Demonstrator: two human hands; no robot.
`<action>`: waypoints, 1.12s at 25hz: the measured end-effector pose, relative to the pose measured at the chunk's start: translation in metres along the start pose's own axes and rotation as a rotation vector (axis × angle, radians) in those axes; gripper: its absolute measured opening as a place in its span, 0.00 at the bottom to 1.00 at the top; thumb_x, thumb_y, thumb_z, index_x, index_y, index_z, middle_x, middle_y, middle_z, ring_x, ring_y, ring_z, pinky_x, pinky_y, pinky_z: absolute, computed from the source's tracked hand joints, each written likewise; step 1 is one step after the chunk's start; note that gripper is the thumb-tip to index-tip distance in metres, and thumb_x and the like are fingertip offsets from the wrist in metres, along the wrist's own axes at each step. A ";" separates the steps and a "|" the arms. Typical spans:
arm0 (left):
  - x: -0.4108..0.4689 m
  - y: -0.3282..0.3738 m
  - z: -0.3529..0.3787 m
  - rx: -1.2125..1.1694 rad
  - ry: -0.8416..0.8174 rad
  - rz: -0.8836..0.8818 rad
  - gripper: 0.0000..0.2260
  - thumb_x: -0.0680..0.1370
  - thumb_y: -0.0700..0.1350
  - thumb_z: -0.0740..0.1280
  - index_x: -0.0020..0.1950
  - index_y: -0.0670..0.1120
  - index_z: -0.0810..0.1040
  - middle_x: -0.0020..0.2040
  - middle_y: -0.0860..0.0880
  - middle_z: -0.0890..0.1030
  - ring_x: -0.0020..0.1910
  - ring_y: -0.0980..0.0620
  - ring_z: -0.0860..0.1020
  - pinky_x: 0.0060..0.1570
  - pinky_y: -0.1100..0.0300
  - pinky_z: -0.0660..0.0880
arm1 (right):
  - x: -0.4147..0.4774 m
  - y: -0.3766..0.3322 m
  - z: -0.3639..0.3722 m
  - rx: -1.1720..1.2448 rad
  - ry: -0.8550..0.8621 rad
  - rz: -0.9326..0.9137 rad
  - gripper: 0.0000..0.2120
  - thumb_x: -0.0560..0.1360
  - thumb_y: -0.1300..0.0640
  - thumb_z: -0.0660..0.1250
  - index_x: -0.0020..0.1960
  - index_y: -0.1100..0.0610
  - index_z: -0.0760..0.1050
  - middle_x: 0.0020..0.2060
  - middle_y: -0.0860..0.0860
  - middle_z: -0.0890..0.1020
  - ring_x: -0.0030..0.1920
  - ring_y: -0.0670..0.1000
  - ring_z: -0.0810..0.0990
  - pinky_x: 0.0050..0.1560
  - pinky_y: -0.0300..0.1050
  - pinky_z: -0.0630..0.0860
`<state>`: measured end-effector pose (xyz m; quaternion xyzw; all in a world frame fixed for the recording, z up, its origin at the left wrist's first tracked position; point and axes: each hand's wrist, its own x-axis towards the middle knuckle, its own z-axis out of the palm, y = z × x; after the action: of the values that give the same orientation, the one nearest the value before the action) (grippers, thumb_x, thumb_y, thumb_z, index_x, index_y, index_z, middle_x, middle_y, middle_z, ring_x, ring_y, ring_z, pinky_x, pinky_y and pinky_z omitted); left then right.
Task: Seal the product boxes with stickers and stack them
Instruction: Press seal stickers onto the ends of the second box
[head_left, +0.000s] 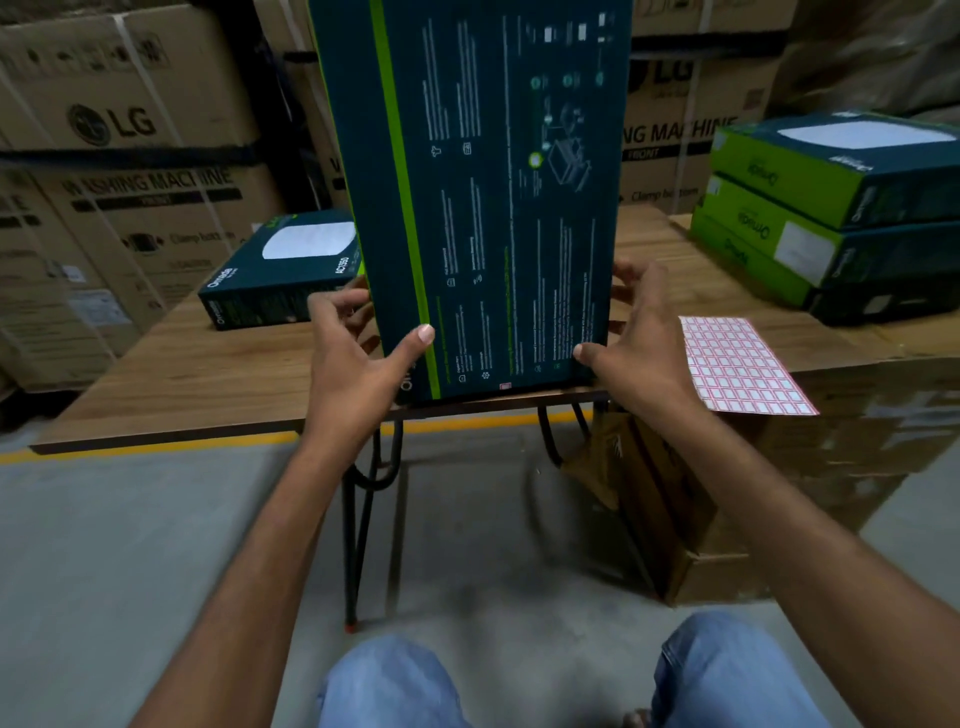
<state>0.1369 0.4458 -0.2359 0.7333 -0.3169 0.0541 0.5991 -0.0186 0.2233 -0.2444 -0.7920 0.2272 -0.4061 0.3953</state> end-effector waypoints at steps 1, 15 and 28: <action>0.002 0.006 -0.001 -0.017 0.016 0.005 0.29 0.76 0.44 0.79 0.68 0.52 0.63 0.68 0.53 0.76 0.67 0.58 0.78 0.69 0.55 0.77 | 0.002 -0.004 0.000 0.041 -0.002 0.016 0.39 0.70 0.63 0.80 0.73 0.50 0.63 0.65 0.41 0.73 0.65 0.41 0.72 0.58 0.29 0.73; 0.012 0.048 -0.004 0.042 -0.007 0.042 0.39 0.76 0.47 0.78 0.80 0.52 0.58 0.76 0.53 0.71 0.74 0.55 0.70 0.74 0.52 0.69 | -0.005 -0.024 -0.006 -0.018 -0.091 -0.072 0.70 0.64 0.51 0.86 0.82 0.39 0.33 0.84 0.46 0.52 0.82 0.50 0.56 0.81 0.57 0.60; 0.033 0.106 -0.028 0.107 0.016 0.199 0.47 0.74 0.41 0.80 0.84 0.57 0.56 0.76 0.57 0.72 0.75 0.53 0.70 0.76 0.43 0.69 | 0.050 -0.102 -0.049 0.035 0.207 -0.164 0.43 0.67 0.57 0.84 0.75 0.46 0.66 0.61 0.38 0.78 0.62 0.42 0.78 0.67 0.49 0.78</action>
<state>0.1151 0.4501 -0.1236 0.7288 -0.3800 0.1359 0.5531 -0.0264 0.2269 -0.1212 -0.7546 0.1942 -0.5205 0.3492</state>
